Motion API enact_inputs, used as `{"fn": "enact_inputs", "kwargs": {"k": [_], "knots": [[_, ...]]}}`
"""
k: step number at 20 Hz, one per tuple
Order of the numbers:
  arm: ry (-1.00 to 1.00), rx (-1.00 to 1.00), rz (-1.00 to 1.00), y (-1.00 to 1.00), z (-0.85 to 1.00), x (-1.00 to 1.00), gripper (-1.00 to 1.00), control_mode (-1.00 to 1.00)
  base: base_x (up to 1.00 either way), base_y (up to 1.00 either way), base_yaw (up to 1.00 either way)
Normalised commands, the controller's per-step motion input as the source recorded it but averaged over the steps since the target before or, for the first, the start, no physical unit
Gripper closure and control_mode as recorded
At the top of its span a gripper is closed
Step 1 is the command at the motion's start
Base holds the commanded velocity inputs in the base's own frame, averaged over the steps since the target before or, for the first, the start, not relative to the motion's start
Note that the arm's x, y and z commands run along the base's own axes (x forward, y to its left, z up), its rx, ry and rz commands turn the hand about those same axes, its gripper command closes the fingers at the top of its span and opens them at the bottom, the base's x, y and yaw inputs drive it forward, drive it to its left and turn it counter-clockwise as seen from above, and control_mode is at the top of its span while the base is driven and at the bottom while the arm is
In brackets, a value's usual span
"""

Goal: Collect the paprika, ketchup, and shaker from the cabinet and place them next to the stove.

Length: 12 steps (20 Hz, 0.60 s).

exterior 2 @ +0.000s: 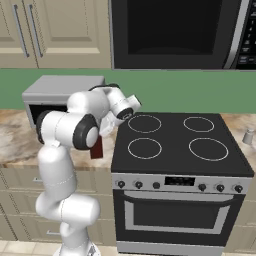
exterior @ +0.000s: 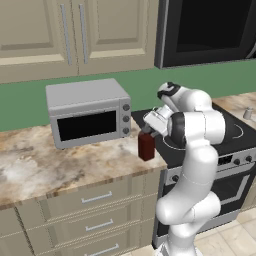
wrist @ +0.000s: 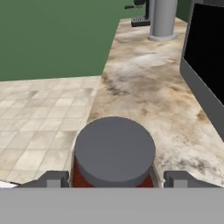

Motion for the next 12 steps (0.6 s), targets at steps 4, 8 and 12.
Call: {"fn": "enact_inputs", "kwargs": {"k": [4, 8, 12], "knots": [[0.0, 0.0, 0.02, 0.0, -0.2, 0.08, 1.0, -1.0, 0.0, 0.0, 0.0], [-0.04, 0.0, 0.02, 0.0, -0.08, 0.07, 1.0, -1.0, 0.0, 0.0, 0.0], [-0.08, 0.0, 0.01, 0.0, 0.0, 0.02, 1.0, -1.0, 0.0, 0.0, 0.0]]}}
